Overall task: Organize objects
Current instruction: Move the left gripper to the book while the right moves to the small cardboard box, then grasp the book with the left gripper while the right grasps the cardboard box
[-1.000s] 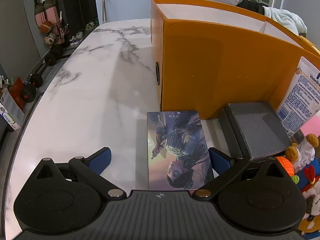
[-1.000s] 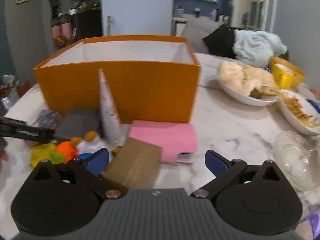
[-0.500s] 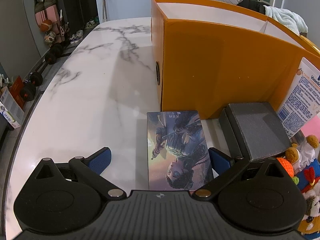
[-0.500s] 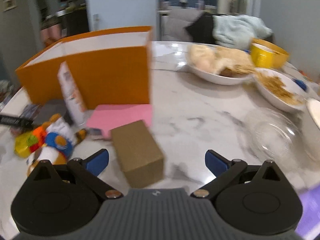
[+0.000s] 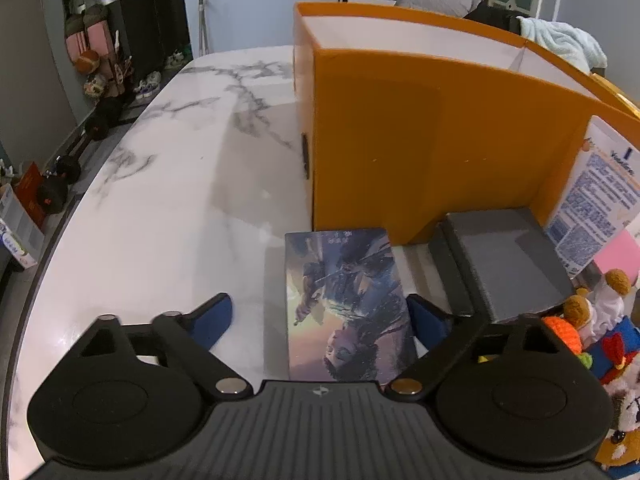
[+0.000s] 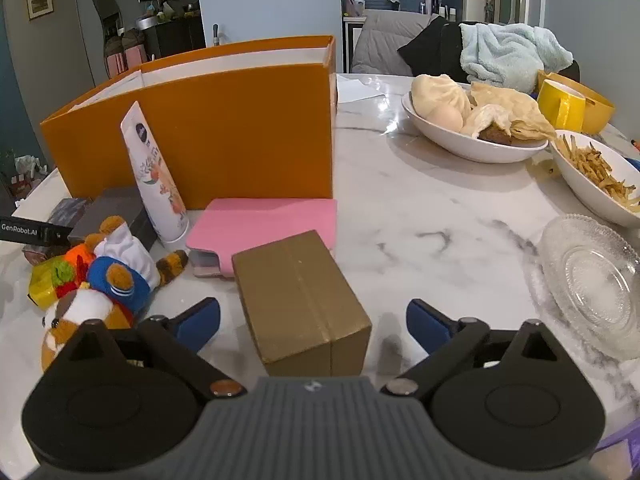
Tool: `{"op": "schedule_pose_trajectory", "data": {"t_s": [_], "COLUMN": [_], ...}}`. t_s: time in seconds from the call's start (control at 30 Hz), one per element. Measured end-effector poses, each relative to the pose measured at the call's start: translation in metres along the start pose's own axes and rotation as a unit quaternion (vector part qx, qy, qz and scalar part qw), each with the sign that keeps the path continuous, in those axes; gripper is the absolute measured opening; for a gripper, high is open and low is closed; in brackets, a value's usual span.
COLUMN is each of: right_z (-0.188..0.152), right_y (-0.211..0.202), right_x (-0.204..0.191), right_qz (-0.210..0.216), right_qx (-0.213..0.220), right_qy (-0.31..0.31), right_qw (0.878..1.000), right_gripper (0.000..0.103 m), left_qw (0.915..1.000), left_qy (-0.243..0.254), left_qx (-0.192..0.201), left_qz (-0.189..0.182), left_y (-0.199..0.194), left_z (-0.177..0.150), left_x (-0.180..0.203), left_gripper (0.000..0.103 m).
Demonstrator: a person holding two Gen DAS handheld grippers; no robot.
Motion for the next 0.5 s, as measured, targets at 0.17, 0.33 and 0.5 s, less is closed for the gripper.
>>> {"op": "schedule_pose_trajectory", "data": {"t_s": [0.17, 0.33, 0.5], "right_z": [-0.0026, -0.0053, -0.0074], "right_y": [0.0026, -0.0007, -0.0041], "right_x": [0.0018, 0.0015, 0.0039], "right_qz": [0.014, 0.011, 0.007], "right_qx": [-0.014, -0.005, -0.005], "right_qy": [0.011, 0.016, 0.018], "right_qw": [1.0, 1.0, 1.0], "right_gripper": [0.053, 0.052, 0.052], "left_qw": [0.9998, 0.9998, 0.9999], "left_qy": [0.01, 0.004, -0.004], "left_qx": [0.006, 0.012, 0.014], "left_qz": [-0.014, -0.013, -0.006], "left_y": [-0.0059, -0.0074, -0.011], "left_z": [0.0017, 0.0, -0.0038], "left_x": [0.0085, 0.007, 0.0053], "left_gripper": [0.07, 0.069, 0.069]}}
Point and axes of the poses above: each gripper's, at about its wrist camera, not at the fingertips, and y roughly the way its jaws point, x to its right, z to its top, the point moved 2 cm from there along y, roughly the way its jaws point, and after that the axes turned 9 degrees about x, right-handed, at the moved point
